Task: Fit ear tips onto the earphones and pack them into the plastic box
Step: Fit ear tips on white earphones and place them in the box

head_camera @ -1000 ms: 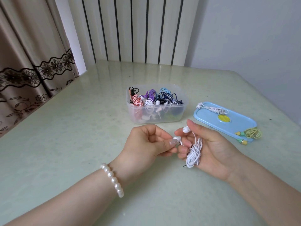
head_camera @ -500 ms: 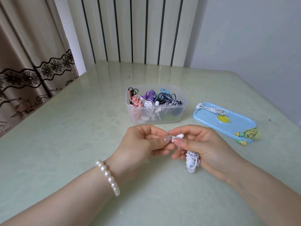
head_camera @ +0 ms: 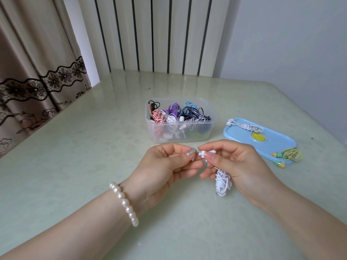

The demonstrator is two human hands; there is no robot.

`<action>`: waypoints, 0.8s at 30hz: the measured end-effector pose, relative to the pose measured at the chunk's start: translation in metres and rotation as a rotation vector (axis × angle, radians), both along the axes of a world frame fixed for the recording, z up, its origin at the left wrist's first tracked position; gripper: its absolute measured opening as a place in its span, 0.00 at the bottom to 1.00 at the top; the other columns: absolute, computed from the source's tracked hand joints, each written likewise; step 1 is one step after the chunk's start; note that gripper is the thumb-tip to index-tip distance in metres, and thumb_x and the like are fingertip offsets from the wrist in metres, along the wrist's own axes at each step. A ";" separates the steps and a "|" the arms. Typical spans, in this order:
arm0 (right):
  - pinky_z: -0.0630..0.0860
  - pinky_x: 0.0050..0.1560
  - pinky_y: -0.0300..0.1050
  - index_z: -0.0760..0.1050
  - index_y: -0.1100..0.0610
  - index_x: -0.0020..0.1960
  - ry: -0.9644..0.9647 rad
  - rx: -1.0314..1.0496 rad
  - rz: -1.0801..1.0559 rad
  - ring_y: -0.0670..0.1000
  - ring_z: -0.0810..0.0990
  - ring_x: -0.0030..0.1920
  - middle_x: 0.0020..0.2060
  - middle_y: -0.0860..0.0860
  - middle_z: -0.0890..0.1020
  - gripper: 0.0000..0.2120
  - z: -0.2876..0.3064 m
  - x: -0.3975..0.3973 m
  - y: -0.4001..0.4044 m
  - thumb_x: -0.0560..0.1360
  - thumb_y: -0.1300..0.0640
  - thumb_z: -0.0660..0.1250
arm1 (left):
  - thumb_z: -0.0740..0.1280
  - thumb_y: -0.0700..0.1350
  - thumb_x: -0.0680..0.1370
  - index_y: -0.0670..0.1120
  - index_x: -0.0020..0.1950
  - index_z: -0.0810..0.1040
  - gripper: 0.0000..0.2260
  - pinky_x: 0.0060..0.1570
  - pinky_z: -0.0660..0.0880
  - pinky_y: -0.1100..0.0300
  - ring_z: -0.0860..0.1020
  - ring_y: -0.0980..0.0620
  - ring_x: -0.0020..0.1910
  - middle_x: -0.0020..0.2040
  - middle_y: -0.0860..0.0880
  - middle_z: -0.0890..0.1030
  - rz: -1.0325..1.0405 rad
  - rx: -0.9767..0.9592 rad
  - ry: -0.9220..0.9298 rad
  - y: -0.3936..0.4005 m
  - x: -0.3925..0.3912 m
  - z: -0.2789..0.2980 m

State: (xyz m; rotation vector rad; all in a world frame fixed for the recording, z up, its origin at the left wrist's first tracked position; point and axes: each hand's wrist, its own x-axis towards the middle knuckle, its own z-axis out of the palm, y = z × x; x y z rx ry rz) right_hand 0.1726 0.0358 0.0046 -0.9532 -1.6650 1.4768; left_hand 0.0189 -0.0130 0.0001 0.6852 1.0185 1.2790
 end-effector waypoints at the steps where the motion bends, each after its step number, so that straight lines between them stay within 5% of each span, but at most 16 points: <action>1: 0.77 0.33 0.40 0.80 0.57 0.45 0.005 0.000 -0.003 0.53 0.82 0.30 0.36 0.64 0.78 0.06 0.000 0.000 0.000 0.68 0.61 0.68 | 0.67 0.38 0.67 0.39 0.39 0.79 0.04 0.38 0.80 0.63 0.83 0.53 0.34 0.36 0.44 0.83 -0.012 -0.017 -0.030 0.000 0.000 0.001; 9: 0.75 0.33 0.40 0.81 0.55 0.42 0.033 0.108 0.015 0.51 0.81 0.29 0.34 0.62 0.78 0.08 0.008 -0.001 -0.005 0.65 0.57 0.67 | 0.68 0.36 0.64 0.40 0.35 0.82 0.04 0.32 0.79 0.64 0.79 0.55 0.29 0.33 0.45 0.81 -0.043 -0.167 -0.319 0.001 0.001 0.001; 24: 0.74 0.32 0.35 0.82 0.55 0.42 -0.035 0.198 -0.016 0.50 0.81 0.29 0.38 0.51 0.82 0.06 0.007 -0.001 -0.008 0.68 0.62 0.69 | 0.68 0.35 0.63 0.38 0.40 0.82 0.08 0.33 0.80 0.64 0.82 0.54 0.32 0.34 0.44 0.83 -0.007 -0.162 -0.224 0.000 0.002 -0.002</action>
